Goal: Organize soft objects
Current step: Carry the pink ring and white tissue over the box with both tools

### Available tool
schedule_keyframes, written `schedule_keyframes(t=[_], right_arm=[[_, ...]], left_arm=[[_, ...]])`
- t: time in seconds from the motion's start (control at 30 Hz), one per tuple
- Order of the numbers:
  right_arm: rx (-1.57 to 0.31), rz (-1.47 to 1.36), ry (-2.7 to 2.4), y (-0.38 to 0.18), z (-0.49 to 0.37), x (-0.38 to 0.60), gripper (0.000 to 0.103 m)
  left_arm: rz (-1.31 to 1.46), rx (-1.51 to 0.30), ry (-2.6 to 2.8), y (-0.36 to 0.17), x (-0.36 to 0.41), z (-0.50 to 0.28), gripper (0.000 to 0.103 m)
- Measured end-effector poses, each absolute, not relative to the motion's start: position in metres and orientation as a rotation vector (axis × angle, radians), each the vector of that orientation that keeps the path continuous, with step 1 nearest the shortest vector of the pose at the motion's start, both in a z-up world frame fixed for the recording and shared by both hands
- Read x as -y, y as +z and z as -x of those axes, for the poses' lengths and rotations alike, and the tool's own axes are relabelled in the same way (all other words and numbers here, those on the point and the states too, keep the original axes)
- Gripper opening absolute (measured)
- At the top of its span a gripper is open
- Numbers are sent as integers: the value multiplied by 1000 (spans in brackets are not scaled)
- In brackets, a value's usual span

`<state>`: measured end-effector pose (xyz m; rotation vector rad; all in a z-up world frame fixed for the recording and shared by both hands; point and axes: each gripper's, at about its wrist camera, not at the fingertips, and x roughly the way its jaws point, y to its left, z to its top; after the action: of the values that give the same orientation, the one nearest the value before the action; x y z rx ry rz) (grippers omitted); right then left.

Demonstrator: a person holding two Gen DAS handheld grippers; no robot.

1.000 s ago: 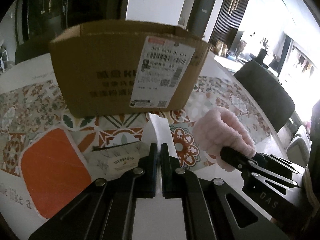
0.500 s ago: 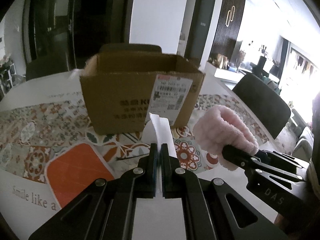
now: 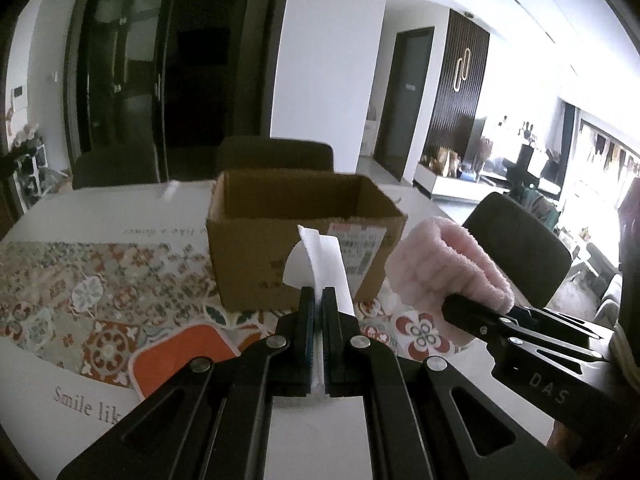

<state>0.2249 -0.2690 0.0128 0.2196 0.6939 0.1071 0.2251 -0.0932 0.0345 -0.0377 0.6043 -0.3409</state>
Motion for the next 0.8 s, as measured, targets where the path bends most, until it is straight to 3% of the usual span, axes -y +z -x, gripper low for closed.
schedule_keyframes(t=[0.8], right_arm=[[-560,-196,138,66,-231,253,27]], left_arm=[[46,-453,-337,94,74,-227,5]])
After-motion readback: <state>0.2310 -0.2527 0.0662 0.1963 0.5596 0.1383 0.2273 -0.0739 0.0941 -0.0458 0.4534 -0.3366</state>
